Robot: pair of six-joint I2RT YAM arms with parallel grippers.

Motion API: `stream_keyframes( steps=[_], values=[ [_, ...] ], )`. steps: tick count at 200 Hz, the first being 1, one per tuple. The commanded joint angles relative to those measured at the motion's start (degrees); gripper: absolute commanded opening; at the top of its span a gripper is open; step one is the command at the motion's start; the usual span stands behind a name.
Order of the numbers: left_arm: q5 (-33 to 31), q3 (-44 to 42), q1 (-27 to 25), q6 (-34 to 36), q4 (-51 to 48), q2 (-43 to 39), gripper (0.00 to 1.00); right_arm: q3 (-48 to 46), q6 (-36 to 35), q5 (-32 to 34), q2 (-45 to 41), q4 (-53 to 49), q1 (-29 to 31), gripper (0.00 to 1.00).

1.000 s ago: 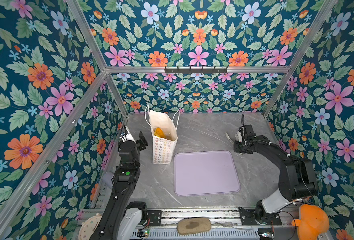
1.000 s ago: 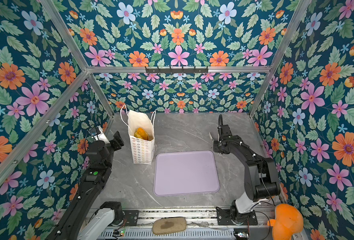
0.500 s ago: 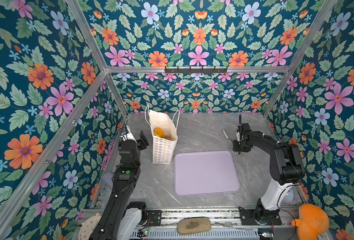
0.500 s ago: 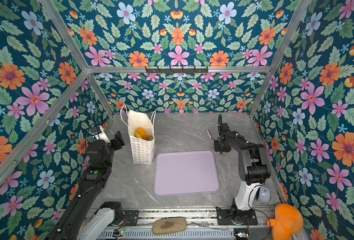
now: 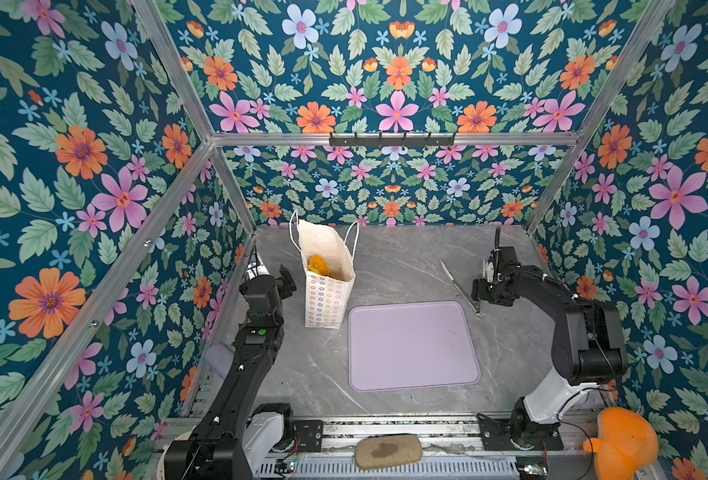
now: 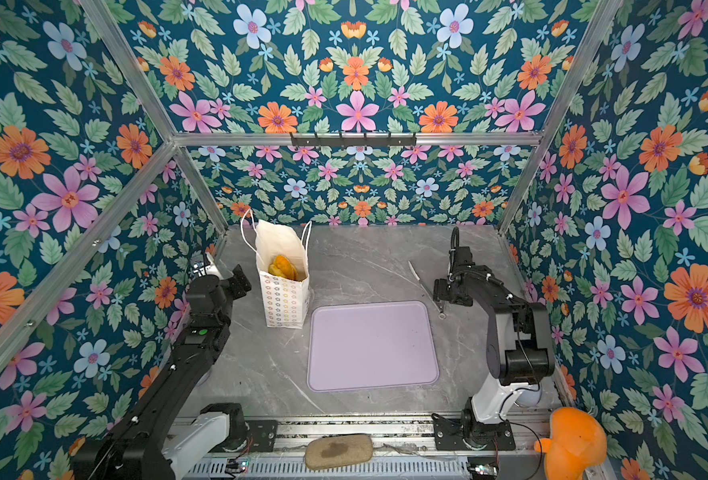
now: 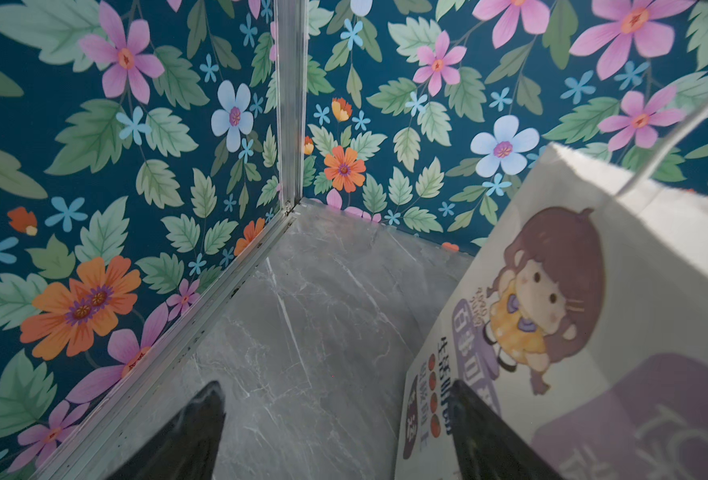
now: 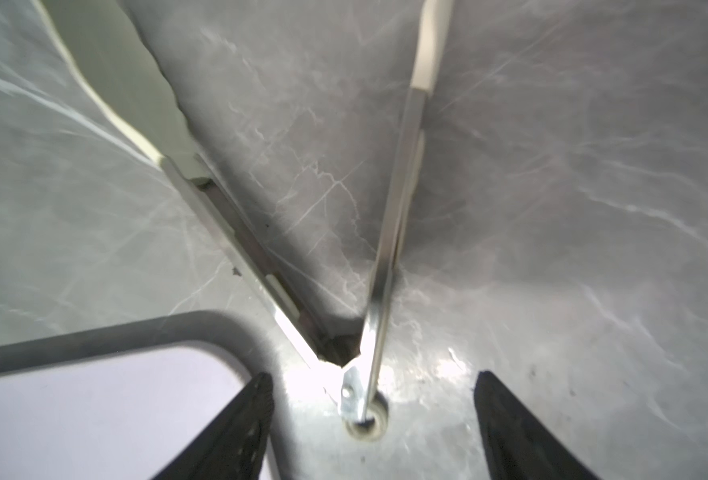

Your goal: Place the fake bread into the paper bag

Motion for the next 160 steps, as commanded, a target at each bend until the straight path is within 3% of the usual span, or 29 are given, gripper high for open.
stream_keyframes(
  steps=[1,8,15,18,52,110,133,160],
  values=[
    [0.58,-3.0,1.41,1.16,10.92,1.26,0.85,-2.83,2.69,-2.67,-6.78,4.93,-1.88,0.8],
    [0.42,-4.25,1.79,1.2,13.11,2.02,0.86,-3.95,3.9,-2.75,-9.0,6.52,-2.66,0.83],
    [0.18,-5.39,2.08,1.13,15.19,2.97,0.87,-5.42,4.36,-3.48,-11.45,8.38,-3.14,0.97],
    [-0.02,-5.83,2.18,1.03,16.16,3.41,0.87,-6.03,4.38,-3.57,-12.41,9.12,-3.27,0.99],
    [-4.03,-12.61,2.38,-0.85,29.3,7.81,0.89,-15.0,5.24,0.21,-21.78,21.98,-3.44,0.99],
    [-10.92,-19.68,2.37,-2.21,43.85,13.61,0.88,-40.88,4.07,12.79,-31.57,57.01,-3.53,0.99],
    [-12.69,-20.16,2.37,-0.78,45.37,15.68,0.88,-42.58,2.1,15.11,-31.26,58.98,-3.55,0.99],
    [-9.73,-20.47,2.22,1.32,47.56,16.06,0.86,-44.7,1.03,16.85,-29.66,62.52,-3.68,0.99]
  ],
)
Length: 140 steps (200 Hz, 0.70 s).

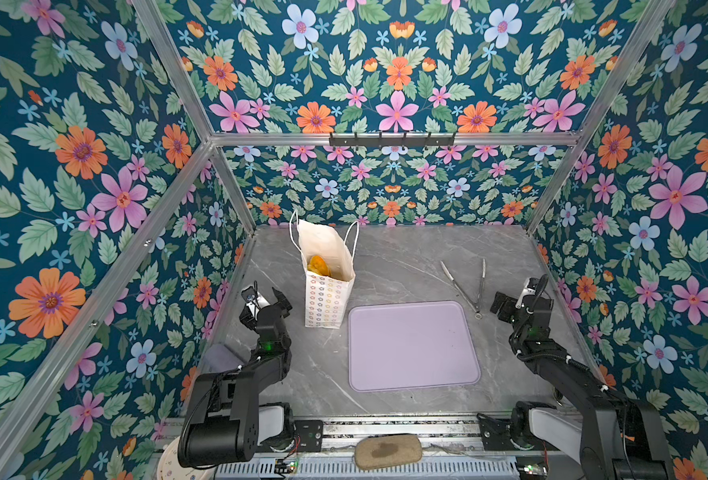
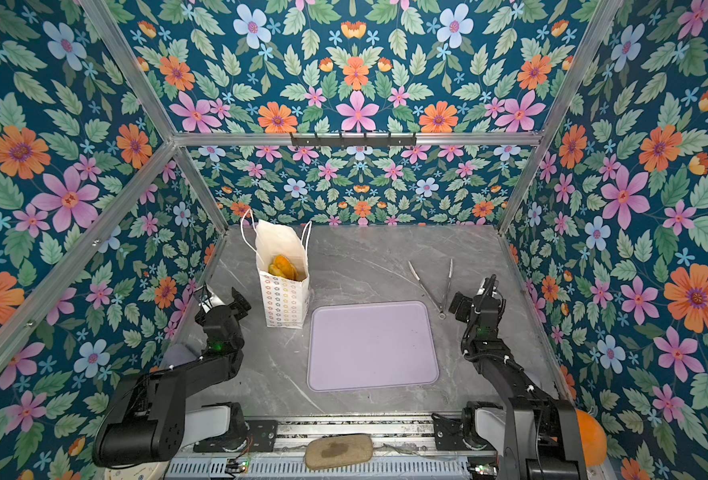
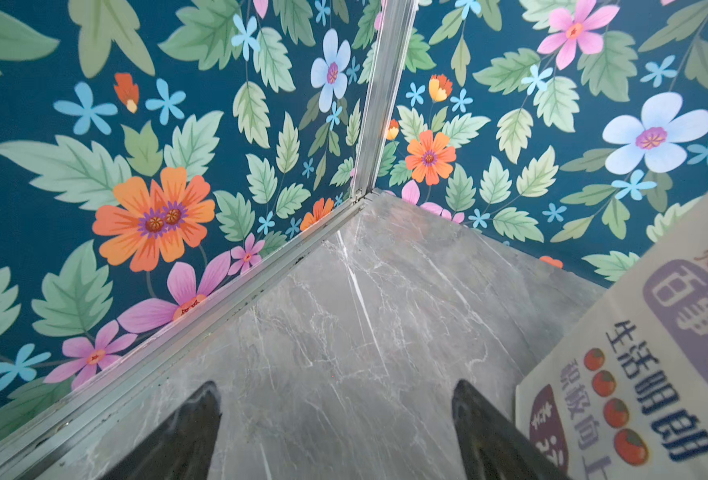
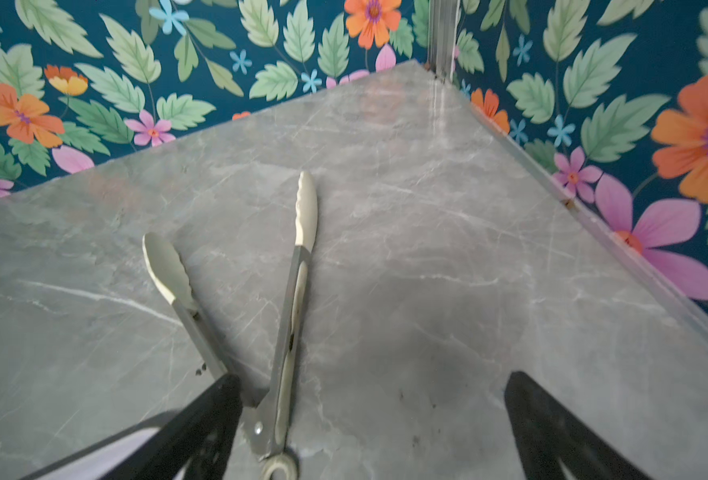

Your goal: Place the fake bread into the paper bag

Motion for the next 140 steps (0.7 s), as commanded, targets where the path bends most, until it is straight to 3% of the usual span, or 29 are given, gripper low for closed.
stream_keyframes(
  steps=[1,47,90,111,128,140],
  values=[
    [0.67,-0.03,-0.09,2.7,6.08,0.91,0.86,-1.61,-1.51,3.43,1.18,8.52,-0.15,0.99],
    [6.98,-0.94,-0.63,8.59,17.15,5.32,0.86,-6.86,-2.32,-1.01,8.68,24.46,-0.18,0.99],
    [11.59,2.7,-0.89,11.78,14.5,7.38,0.86,-8.89,-3.98,-3.18,19.52,40.45,-0.13,0.99],
    [13.1,4.22,-1.06,12.85,11.8,7.7,0.86,-5.9,-3.71,-3.79,17.64,30.77,-0.17,0.99],
    [13.08,5.65,-1.24,13.86,6.74,6.85,0.85,-5.31,-4.37,-3.99,19.32,32.44,-0.04,0.99],
    [16.68,5.96,-1.25,14.29,5.3,6.72,0.86,-4.89,-4.14,-4.35,18.43,30.06,-0.09,0.99]
  ],
)
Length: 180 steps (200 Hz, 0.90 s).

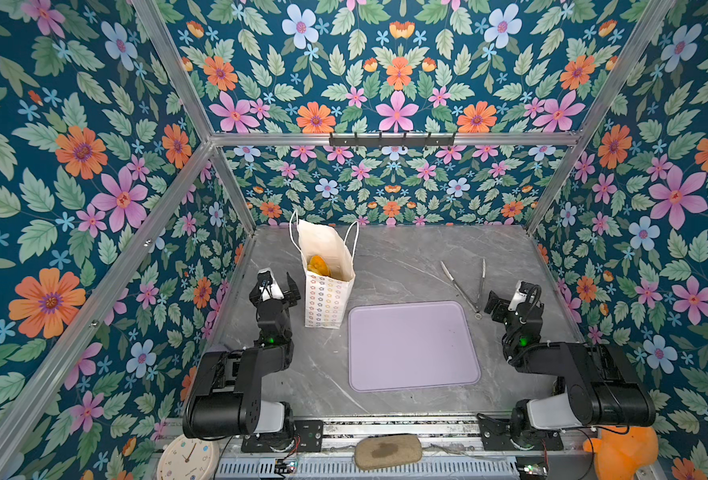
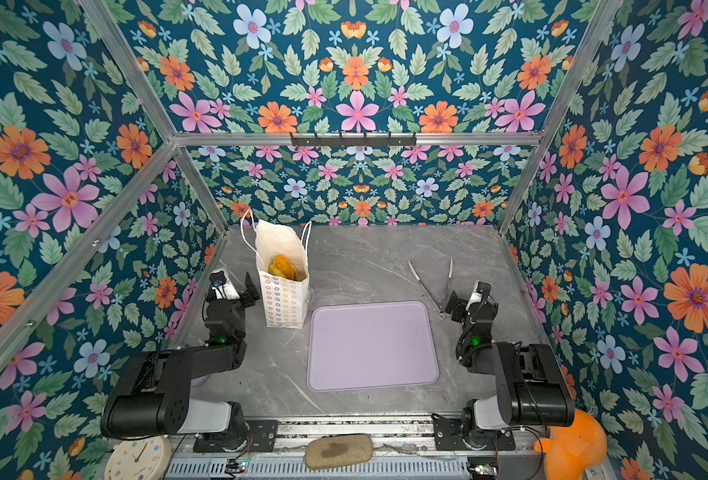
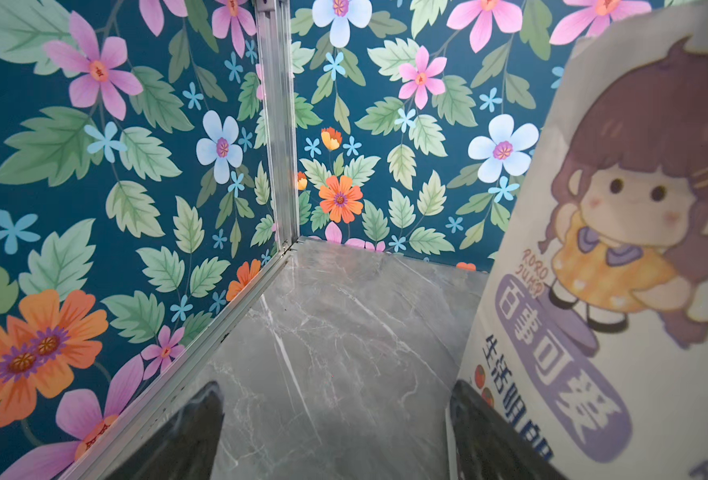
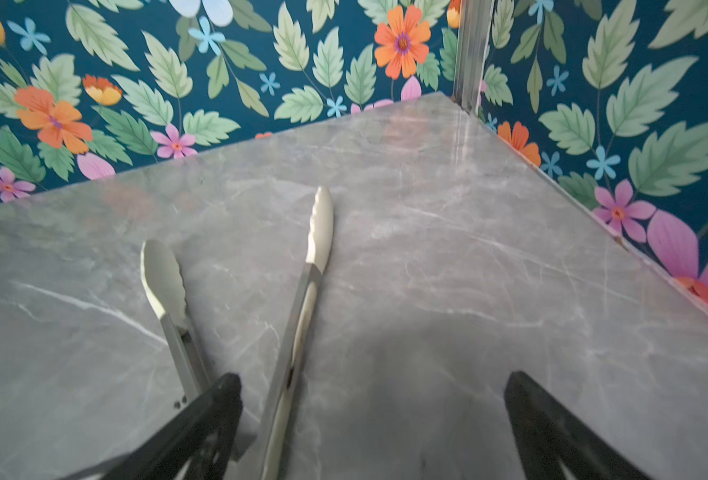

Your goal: Place the fake bread into the paper bag

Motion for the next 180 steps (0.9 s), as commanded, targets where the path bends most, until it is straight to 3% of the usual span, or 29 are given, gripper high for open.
stream_keyframes(
  steps=[1,17,103,136,180],
  values=[
    [5.26,1.03,-0.02,2.43,-4.46,-0.43,0.86,0.71,-0.87,-1.32,-0.4,-1.1,0.11,0.99],
    [9.54,1.47,-0.51,3.84,-5.52,-0.35,0.84,1.01,-1.18,-1.57,0.17,-0.64,0.06,0.99],
    [8.06,2.37,-0.54,4.36,-0.68,2.58,0.86,0.99,-1.31,-1.63,0.23,-0.63,0.11,0.99],
    [8.66,2.0,-0.54,3.4,-7.69,-0.74,0.85,1.04,-1.31,-1.62,0.17,-0.59,0.06,0.99],
    [10.75,-2.72,-0.49,3.38,-4.28,-3.7,0.86,0.99,-1.3,-1.64,0.2,-0.58,0.08,0.99]
  ],
)
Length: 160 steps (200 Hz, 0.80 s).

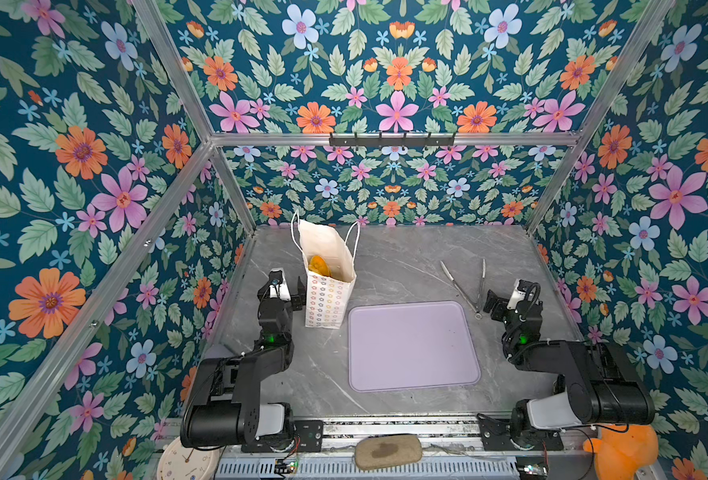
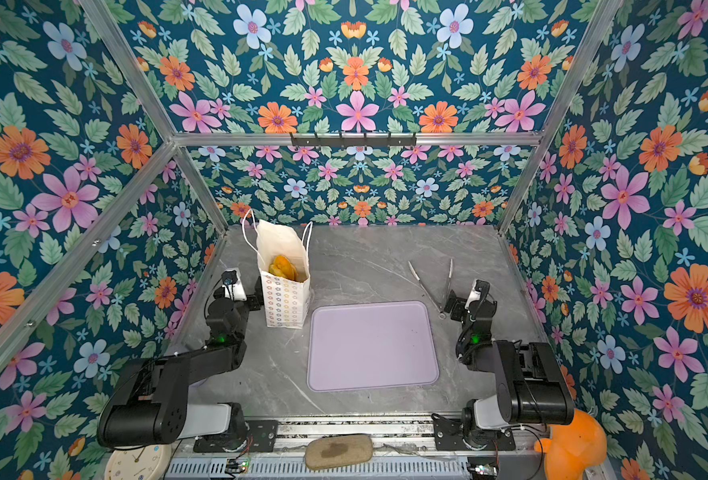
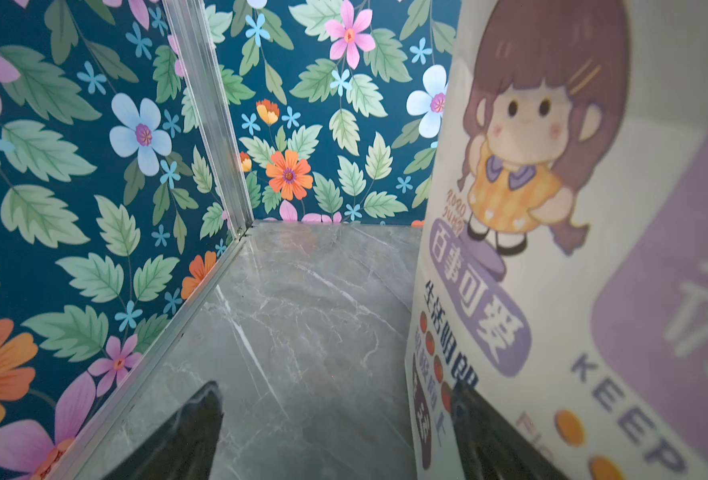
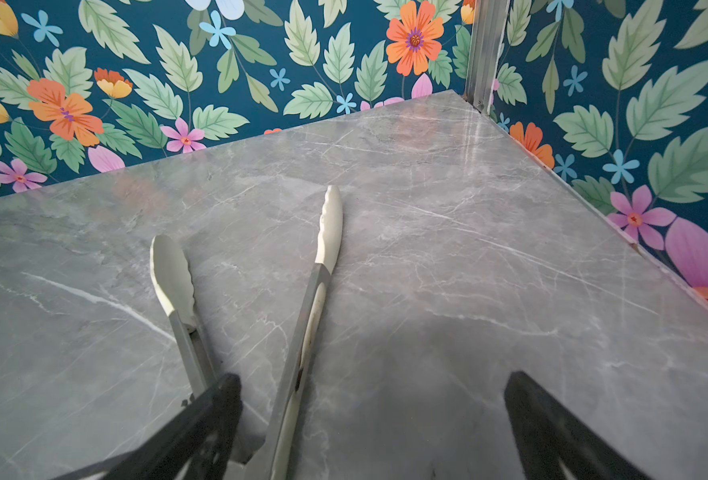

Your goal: Place the fake bread into the paper bag

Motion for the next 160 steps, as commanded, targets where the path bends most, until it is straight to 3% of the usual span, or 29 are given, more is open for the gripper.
stream_keyframes(
  steps=[1,36,66,96,124,160],
  values=[
    [2.38,-1.33,0.05,-0.25,1.32,-1.07,0.86,0.27,-0.69,-0.21,0.03,0.76,0.13,0.99],
    [4.42,-2.45,0.07,0.82,2.59,-1.23,0.86,0.27,-0.69,-0.16,0.06,0.78,0.13,0.99],
    [1.46,-1.29,0.11,-0.13,0.65,2.0,0.85,0.27,-0.69,-0.16,0.07,0.76,0.09,0.99],
    [-0.59,-7.31,0.11,-1.02,16.54,7.94,0.87,0.27,-0.69,-0.16,0.03,0.76,0.17,0.99],
    [-3.18,-7.66,0.11,-1.45,26.9,16.14,0.89,0.28,-0.69,-0.18,0.02,0.77,0.11,0.99],
    [-8.99,-2.39,0.07,-4.29,14.98,15.03,0.93,0.27,-0.69,-0.18,0.04,0.8,0.19,0.99]
  ],
)
